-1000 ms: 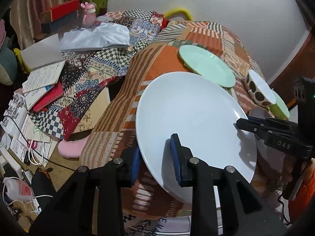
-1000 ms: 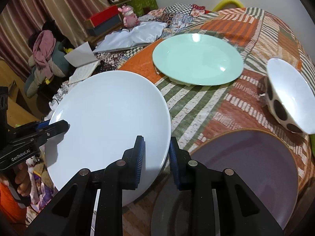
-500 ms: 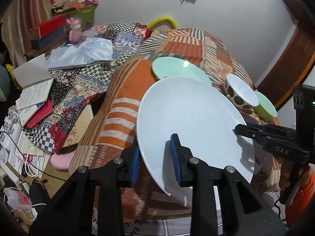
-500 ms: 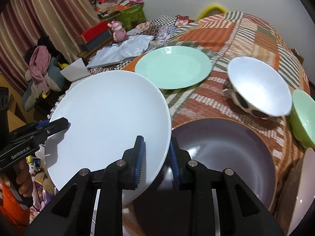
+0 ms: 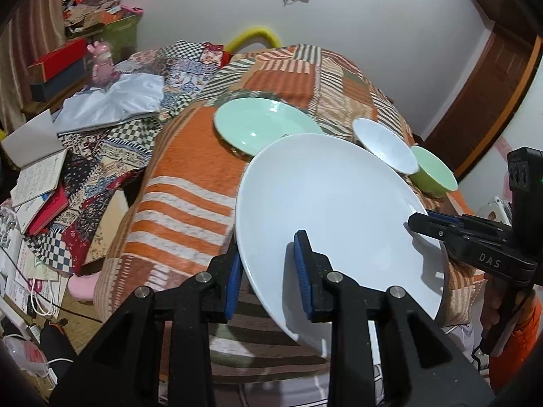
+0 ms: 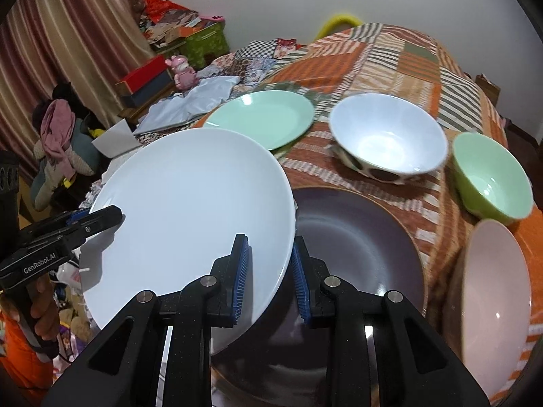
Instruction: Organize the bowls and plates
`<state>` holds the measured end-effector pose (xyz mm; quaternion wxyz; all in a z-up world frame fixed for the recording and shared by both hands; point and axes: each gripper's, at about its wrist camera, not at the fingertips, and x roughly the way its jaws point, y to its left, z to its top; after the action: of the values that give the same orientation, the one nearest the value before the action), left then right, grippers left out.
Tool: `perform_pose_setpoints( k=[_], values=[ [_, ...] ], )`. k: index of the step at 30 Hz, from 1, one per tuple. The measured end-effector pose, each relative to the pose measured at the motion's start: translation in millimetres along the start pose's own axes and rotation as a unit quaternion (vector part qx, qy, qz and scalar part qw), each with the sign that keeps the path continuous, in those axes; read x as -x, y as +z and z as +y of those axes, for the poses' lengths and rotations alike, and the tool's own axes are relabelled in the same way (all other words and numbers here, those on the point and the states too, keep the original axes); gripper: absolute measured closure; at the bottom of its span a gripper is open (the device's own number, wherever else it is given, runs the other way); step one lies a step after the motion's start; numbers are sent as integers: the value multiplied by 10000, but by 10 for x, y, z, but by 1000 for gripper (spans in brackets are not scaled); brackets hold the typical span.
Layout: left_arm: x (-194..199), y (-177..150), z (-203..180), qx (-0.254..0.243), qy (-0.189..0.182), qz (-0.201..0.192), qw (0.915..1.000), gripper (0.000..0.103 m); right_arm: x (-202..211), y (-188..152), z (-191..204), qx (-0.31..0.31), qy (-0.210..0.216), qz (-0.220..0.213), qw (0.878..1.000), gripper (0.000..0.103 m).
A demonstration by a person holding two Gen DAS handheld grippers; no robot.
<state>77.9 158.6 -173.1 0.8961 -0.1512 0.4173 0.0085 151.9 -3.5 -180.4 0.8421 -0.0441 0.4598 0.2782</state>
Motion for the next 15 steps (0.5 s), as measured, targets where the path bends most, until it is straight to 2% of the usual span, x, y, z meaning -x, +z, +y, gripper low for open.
perform_pose_setpoints(
  k=[15],
  values=[
    [-193, -28, -452, -312, -297, 189, 9989, 75, 246, -205, -360, -374, -255, -101, 9989, 79]
  ],
)
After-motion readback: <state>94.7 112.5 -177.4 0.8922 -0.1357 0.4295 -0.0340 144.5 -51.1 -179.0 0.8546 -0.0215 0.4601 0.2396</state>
